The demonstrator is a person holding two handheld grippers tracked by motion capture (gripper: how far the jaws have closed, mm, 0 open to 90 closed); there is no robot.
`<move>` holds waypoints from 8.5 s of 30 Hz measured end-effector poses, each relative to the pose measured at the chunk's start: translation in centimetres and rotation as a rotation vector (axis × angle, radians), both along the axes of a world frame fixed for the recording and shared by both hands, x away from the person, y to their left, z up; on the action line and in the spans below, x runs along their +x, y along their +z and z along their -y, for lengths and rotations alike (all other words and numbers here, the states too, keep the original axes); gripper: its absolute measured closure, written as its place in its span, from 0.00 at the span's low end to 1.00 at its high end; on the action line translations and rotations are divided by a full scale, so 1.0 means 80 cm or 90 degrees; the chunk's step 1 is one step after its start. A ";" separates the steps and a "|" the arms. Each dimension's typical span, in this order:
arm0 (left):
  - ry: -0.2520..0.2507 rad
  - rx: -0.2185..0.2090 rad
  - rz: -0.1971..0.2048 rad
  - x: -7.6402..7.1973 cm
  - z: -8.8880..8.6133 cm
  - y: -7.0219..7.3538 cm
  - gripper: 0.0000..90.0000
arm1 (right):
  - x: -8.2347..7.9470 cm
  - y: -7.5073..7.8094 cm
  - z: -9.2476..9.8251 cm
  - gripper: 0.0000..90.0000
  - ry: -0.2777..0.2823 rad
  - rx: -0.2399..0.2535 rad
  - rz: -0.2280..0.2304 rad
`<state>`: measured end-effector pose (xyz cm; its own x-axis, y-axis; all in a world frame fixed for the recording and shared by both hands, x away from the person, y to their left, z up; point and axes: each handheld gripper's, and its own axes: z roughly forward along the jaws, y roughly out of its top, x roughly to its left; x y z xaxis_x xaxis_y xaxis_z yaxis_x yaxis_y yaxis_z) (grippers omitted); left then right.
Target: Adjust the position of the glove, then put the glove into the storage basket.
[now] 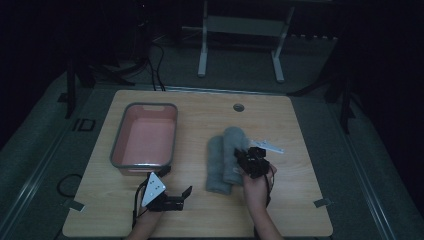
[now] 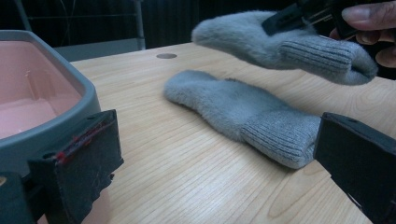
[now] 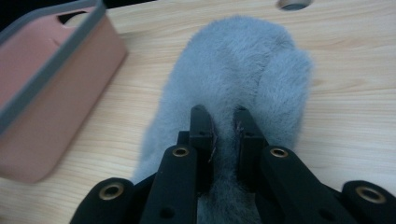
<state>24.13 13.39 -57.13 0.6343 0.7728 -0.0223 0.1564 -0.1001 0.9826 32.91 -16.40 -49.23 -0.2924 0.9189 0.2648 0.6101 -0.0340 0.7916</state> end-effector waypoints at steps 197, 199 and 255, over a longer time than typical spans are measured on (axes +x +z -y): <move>0.130 0.100 -0.469 0.218 -0.133 0.094 0.79 | 0.145 0.000 -0.288 0.86 0.397 -0.101 -0.129; 0.132 0.108 -0.480 0.222 -0.130 0.090 0.77 | 0.146 -0.001 -0.287 0.84 0.393 -0.098 -0.142; 0.032 0.128 -0.257 0.117 -0.064 0.131 0.18 | 0.087 0.008 -0.121 0.21 0.461 -0.089 -0.030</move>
<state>33.47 18.52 -46.64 0.5666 0.8171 -0.1065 0.5325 -0.2645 0.8041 39.83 -6.75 -48.61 -0.8298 0.5259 0.1866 0.4746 0.4893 0.7317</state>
